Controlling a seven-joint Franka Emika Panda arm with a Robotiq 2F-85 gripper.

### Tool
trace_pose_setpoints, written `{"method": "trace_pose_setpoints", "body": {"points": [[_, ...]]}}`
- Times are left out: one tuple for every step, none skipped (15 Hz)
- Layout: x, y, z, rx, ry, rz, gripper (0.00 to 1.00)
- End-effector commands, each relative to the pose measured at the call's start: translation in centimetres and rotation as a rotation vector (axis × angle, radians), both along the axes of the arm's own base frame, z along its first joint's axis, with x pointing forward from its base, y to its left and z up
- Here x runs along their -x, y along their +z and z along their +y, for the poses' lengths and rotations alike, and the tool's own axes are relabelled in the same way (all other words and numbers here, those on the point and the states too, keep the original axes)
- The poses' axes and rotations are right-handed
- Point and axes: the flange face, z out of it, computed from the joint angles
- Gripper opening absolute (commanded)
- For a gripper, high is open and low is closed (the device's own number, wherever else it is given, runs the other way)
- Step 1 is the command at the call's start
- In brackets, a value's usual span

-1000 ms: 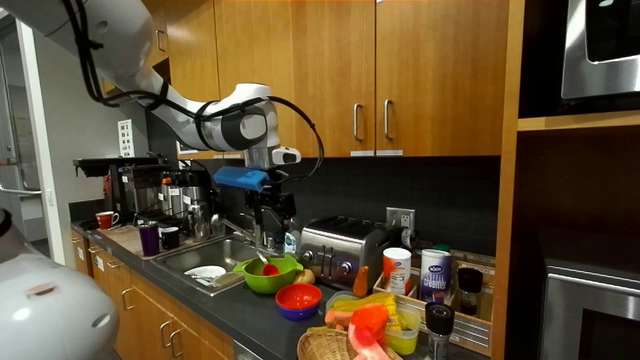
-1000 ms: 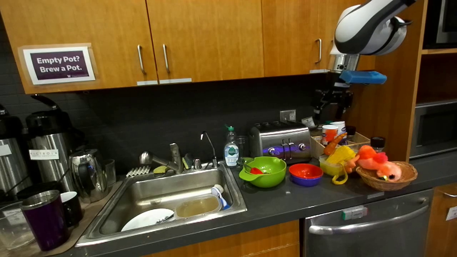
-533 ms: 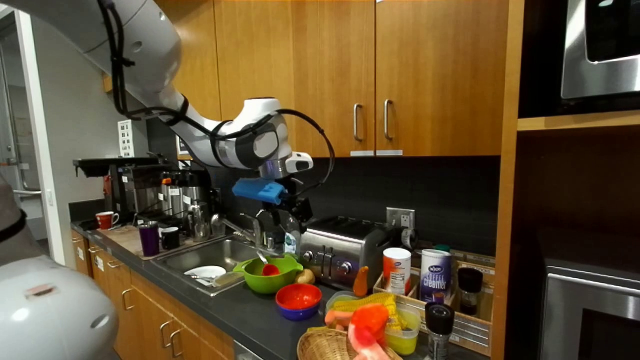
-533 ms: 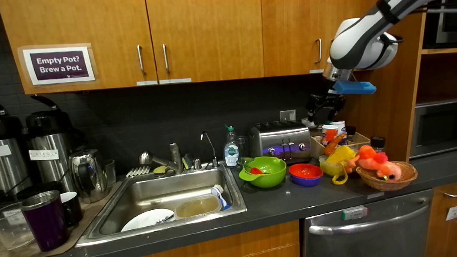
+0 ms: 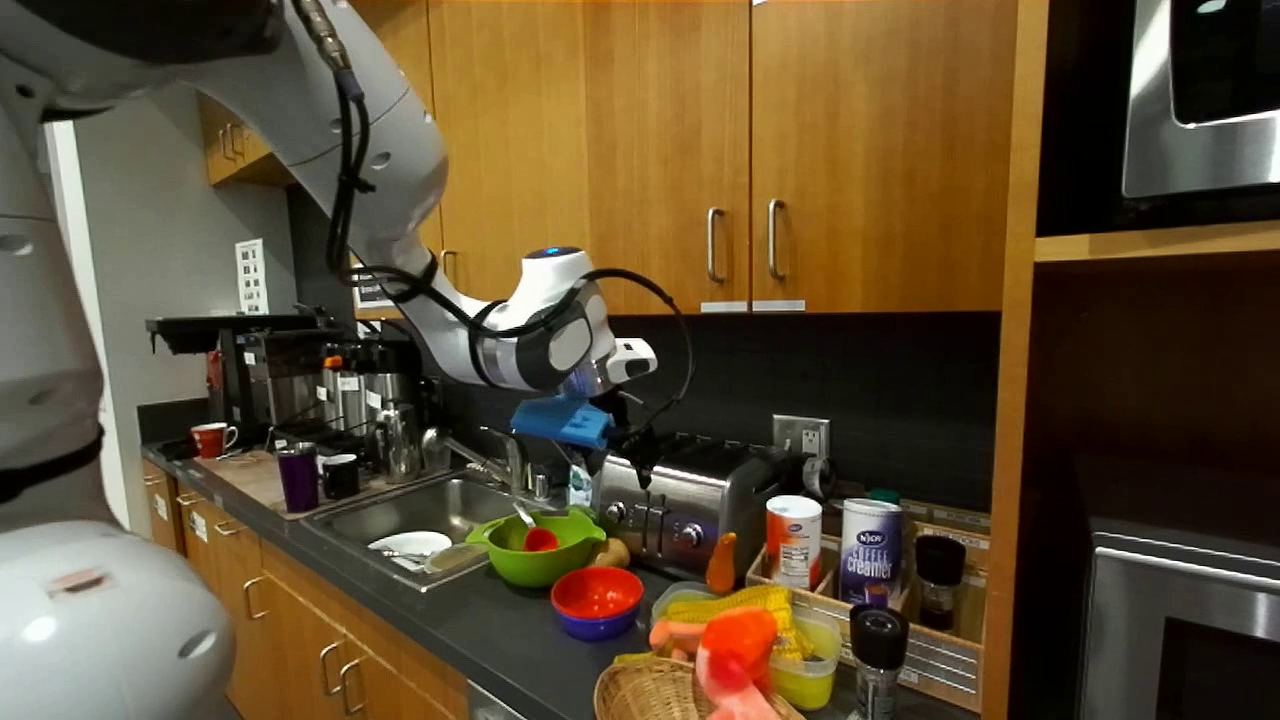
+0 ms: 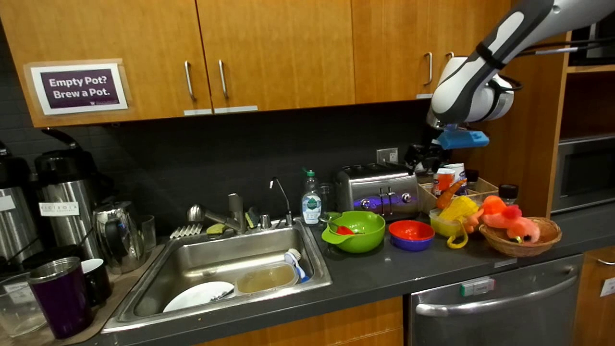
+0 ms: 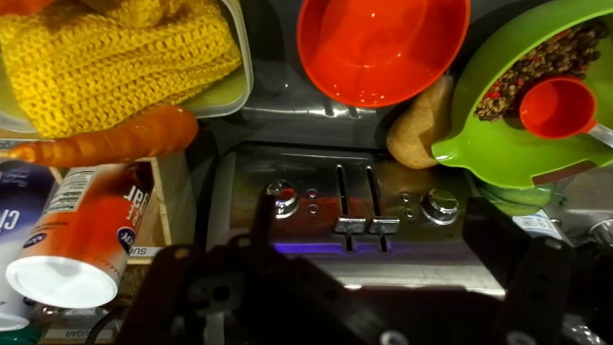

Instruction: Turn the knob on the toaster

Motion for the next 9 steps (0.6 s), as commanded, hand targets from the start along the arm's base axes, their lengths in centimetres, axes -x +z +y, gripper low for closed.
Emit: {"method": "trace_pose_setpoints", "body": {"points": [[-2.8, -1.6, -1.6, 0.024, -0.006, -0.015, 1.00], [-3.4, -2.0, -2.0, 0.024, -0.012, -0.020, 1.00], [-4.0, -2.3, -2.4, 0.029, -0.017, -0.027, 1.00], [-4.6, -2.6, -2.8, 0.031, -0.021, -0.035, 1.00], [-5.2, -2.8, -3.2, 0.034, -0.026, -0.045, 1.00], [-5.7, -3.0, -3.5, 0.038, -0.032, -0.050, 1.00], [-6.1, -2.8, -3.6, 0.037, -0.033, -0.057, 1.00], [-6.3, -2.6, -3.3, 0.033, -0.025, -0.054, 1.00], [-6.3, -2.1, -2.8, 0.024, -0.003, -0.056, 1.00]]}}
